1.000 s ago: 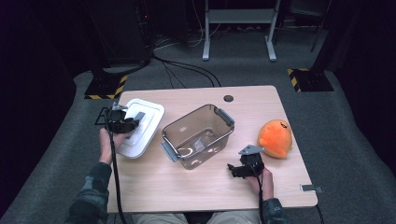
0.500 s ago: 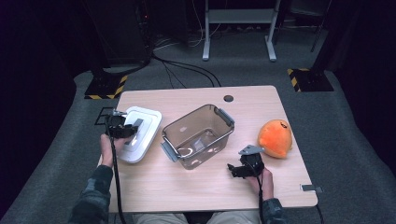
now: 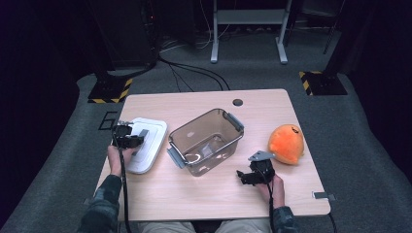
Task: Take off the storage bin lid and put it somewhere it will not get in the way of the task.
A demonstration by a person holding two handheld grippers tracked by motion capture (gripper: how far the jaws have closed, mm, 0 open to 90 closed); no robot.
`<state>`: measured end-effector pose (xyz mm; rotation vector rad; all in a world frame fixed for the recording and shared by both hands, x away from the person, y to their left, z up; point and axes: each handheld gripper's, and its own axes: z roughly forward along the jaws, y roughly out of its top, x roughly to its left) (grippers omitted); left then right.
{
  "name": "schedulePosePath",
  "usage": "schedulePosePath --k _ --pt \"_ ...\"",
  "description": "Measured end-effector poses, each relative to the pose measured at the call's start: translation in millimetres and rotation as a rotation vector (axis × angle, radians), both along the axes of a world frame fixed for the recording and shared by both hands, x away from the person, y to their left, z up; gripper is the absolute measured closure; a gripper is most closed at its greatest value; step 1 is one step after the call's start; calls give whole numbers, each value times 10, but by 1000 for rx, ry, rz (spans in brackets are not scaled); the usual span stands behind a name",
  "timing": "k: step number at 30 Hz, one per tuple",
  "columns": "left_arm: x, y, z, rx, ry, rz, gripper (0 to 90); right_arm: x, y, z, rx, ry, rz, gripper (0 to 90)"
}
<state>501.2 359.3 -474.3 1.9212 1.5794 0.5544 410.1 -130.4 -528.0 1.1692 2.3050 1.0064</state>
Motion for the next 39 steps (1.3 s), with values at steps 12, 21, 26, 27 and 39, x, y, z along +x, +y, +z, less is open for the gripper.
schedulePosePath --k 12,21,26,27,39 --pt "-12 24 -200 6 33 45 665 -1 0 0 -1 0 -1 137" --pt "-12 58 -263 0 23 62 664 -3 4 0 2 0 -5 137" --pt "-5 45 -262 18 23 37 660 -3 3 0 1 0 -5 137" --pt "-6 47 -261 13 26 33 651 -3 3 0 1 0 -5 137" --pt "-125 -7 -119 22 0 -18 245 -3 3 0 1 0 -5 137"
